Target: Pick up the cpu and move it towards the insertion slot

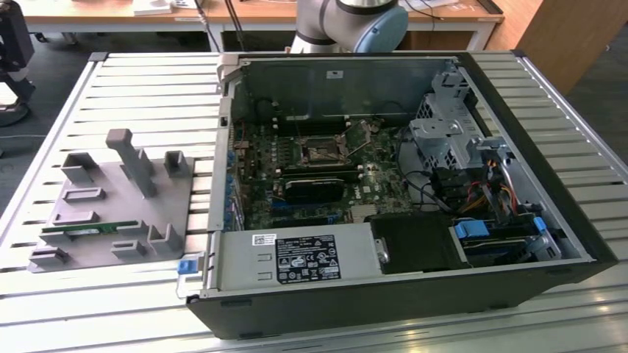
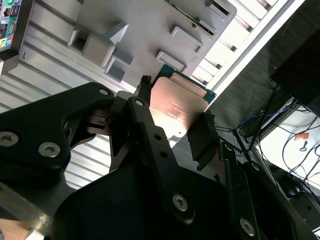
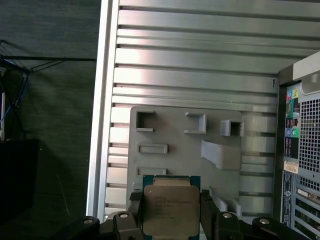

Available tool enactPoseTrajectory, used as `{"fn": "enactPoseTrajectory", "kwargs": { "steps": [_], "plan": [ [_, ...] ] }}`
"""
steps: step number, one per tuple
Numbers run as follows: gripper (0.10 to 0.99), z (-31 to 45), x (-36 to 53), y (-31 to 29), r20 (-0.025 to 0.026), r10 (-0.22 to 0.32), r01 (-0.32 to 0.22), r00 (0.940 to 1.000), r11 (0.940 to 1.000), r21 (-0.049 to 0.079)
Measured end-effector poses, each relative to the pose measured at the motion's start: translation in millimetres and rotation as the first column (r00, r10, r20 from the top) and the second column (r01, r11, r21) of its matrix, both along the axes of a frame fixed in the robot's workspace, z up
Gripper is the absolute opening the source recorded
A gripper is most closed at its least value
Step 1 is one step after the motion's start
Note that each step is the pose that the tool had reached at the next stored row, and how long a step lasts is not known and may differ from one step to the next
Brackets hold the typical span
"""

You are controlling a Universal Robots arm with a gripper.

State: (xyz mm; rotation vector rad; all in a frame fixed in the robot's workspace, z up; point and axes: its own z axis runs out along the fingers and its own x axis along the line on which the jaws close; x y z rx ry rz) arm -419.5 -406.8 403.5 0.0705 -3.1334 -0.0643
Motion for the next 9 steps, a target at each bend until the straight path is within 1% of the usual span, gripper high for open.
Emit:
{"fn": "enactPoseTrajectory", "kwargs": {
  "steps": [9],
  "plan": [
    [0.541,0.1,11.5,0.0,-0.0004,0.0,0.0,1.0,1.0,0.0]
  ]
}}
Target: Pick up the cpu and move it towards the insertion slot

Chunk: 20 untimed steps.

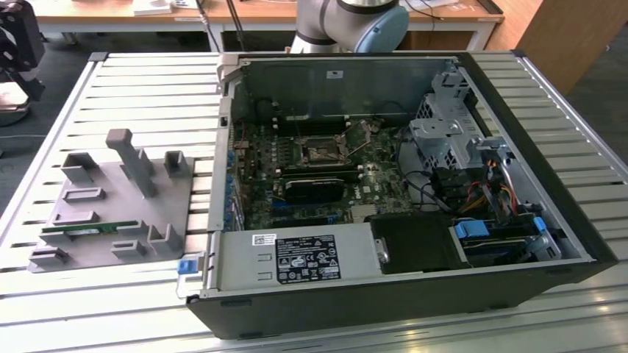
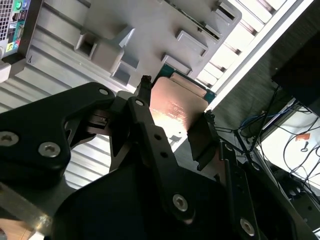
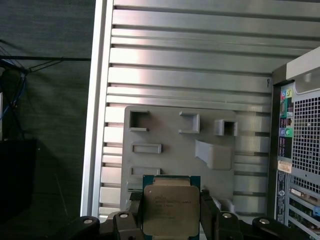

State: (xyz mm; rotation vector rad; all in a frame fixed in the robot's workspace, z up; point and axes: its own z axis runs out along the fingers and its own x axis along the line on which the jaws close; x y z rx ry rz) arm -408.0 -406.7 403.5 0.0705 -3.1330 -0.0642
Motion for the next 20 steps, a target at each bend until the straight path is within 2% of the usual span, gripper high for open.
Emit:
{"fn": "enactPoseTrajectory", "kwargs": {
  "steps": [20],
  "plan": [
    [0.541,-0.1,24.0,0.0,-0.001,0.0,0.0,1.0,1.0,0.0]
  ]
}}
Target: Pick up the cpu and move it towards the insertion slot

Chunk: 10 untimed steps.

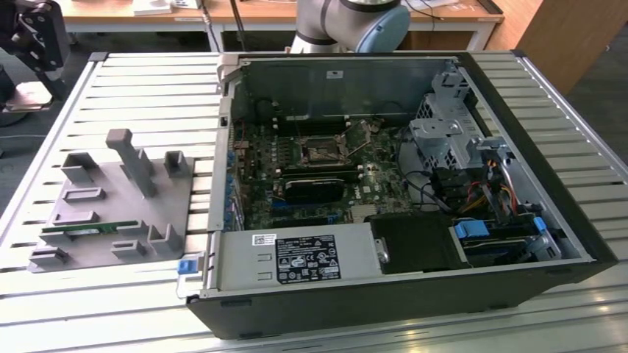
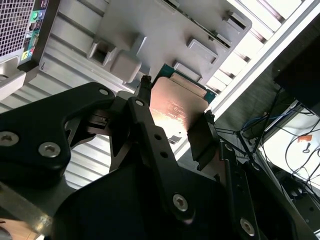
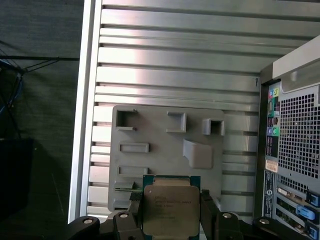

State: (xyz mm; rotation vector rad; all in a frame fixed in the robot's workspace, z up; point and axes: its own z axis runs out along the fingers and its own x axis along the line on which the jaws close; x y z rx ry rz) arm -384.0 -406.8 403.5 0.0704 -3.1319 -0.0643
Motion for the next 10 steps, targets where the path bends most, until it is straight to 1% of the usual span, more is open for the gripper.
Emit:
{"fn": "enactPoseTrajectory", "kwargs": {
  "steps": [10],
  "plan": [
    [0.541,0.0,4.9,0.0,0.0,0.0,0.0,1.0,1.0,0.0]
  ]
}}
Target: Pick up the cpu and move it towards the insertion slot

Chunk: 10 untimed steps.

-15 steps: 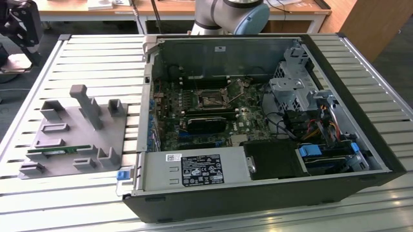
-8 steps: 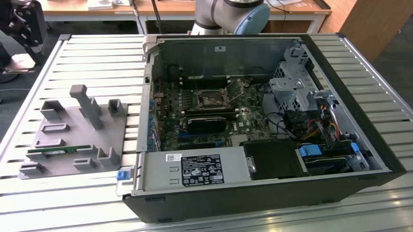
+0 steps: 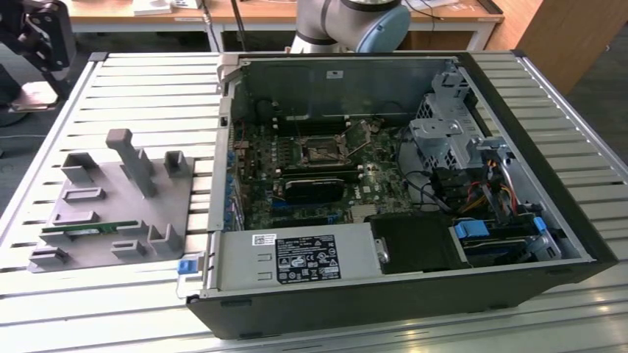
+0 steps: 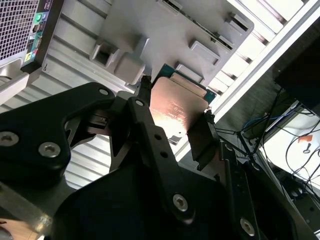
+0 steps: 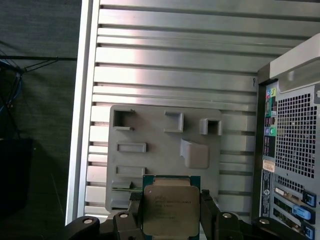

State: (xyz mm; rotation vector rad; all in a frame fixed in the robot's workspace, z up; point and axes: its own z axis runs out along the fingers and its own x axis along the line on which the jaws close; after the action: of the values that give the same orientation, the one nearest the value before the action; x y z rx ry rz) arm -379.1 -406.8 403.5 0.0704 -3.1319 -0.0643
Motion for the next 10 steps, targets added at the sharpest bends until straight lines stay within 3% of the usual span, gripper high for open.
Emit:
{"fn": "enactPoseTrajectory", "kwargs": {
  "steps": [10],
  "plan": [
    [0.541,0.0,5.1,0.0,-0.0002,0.0,0.0,1.0,1.0,0.0]
  ]
}}
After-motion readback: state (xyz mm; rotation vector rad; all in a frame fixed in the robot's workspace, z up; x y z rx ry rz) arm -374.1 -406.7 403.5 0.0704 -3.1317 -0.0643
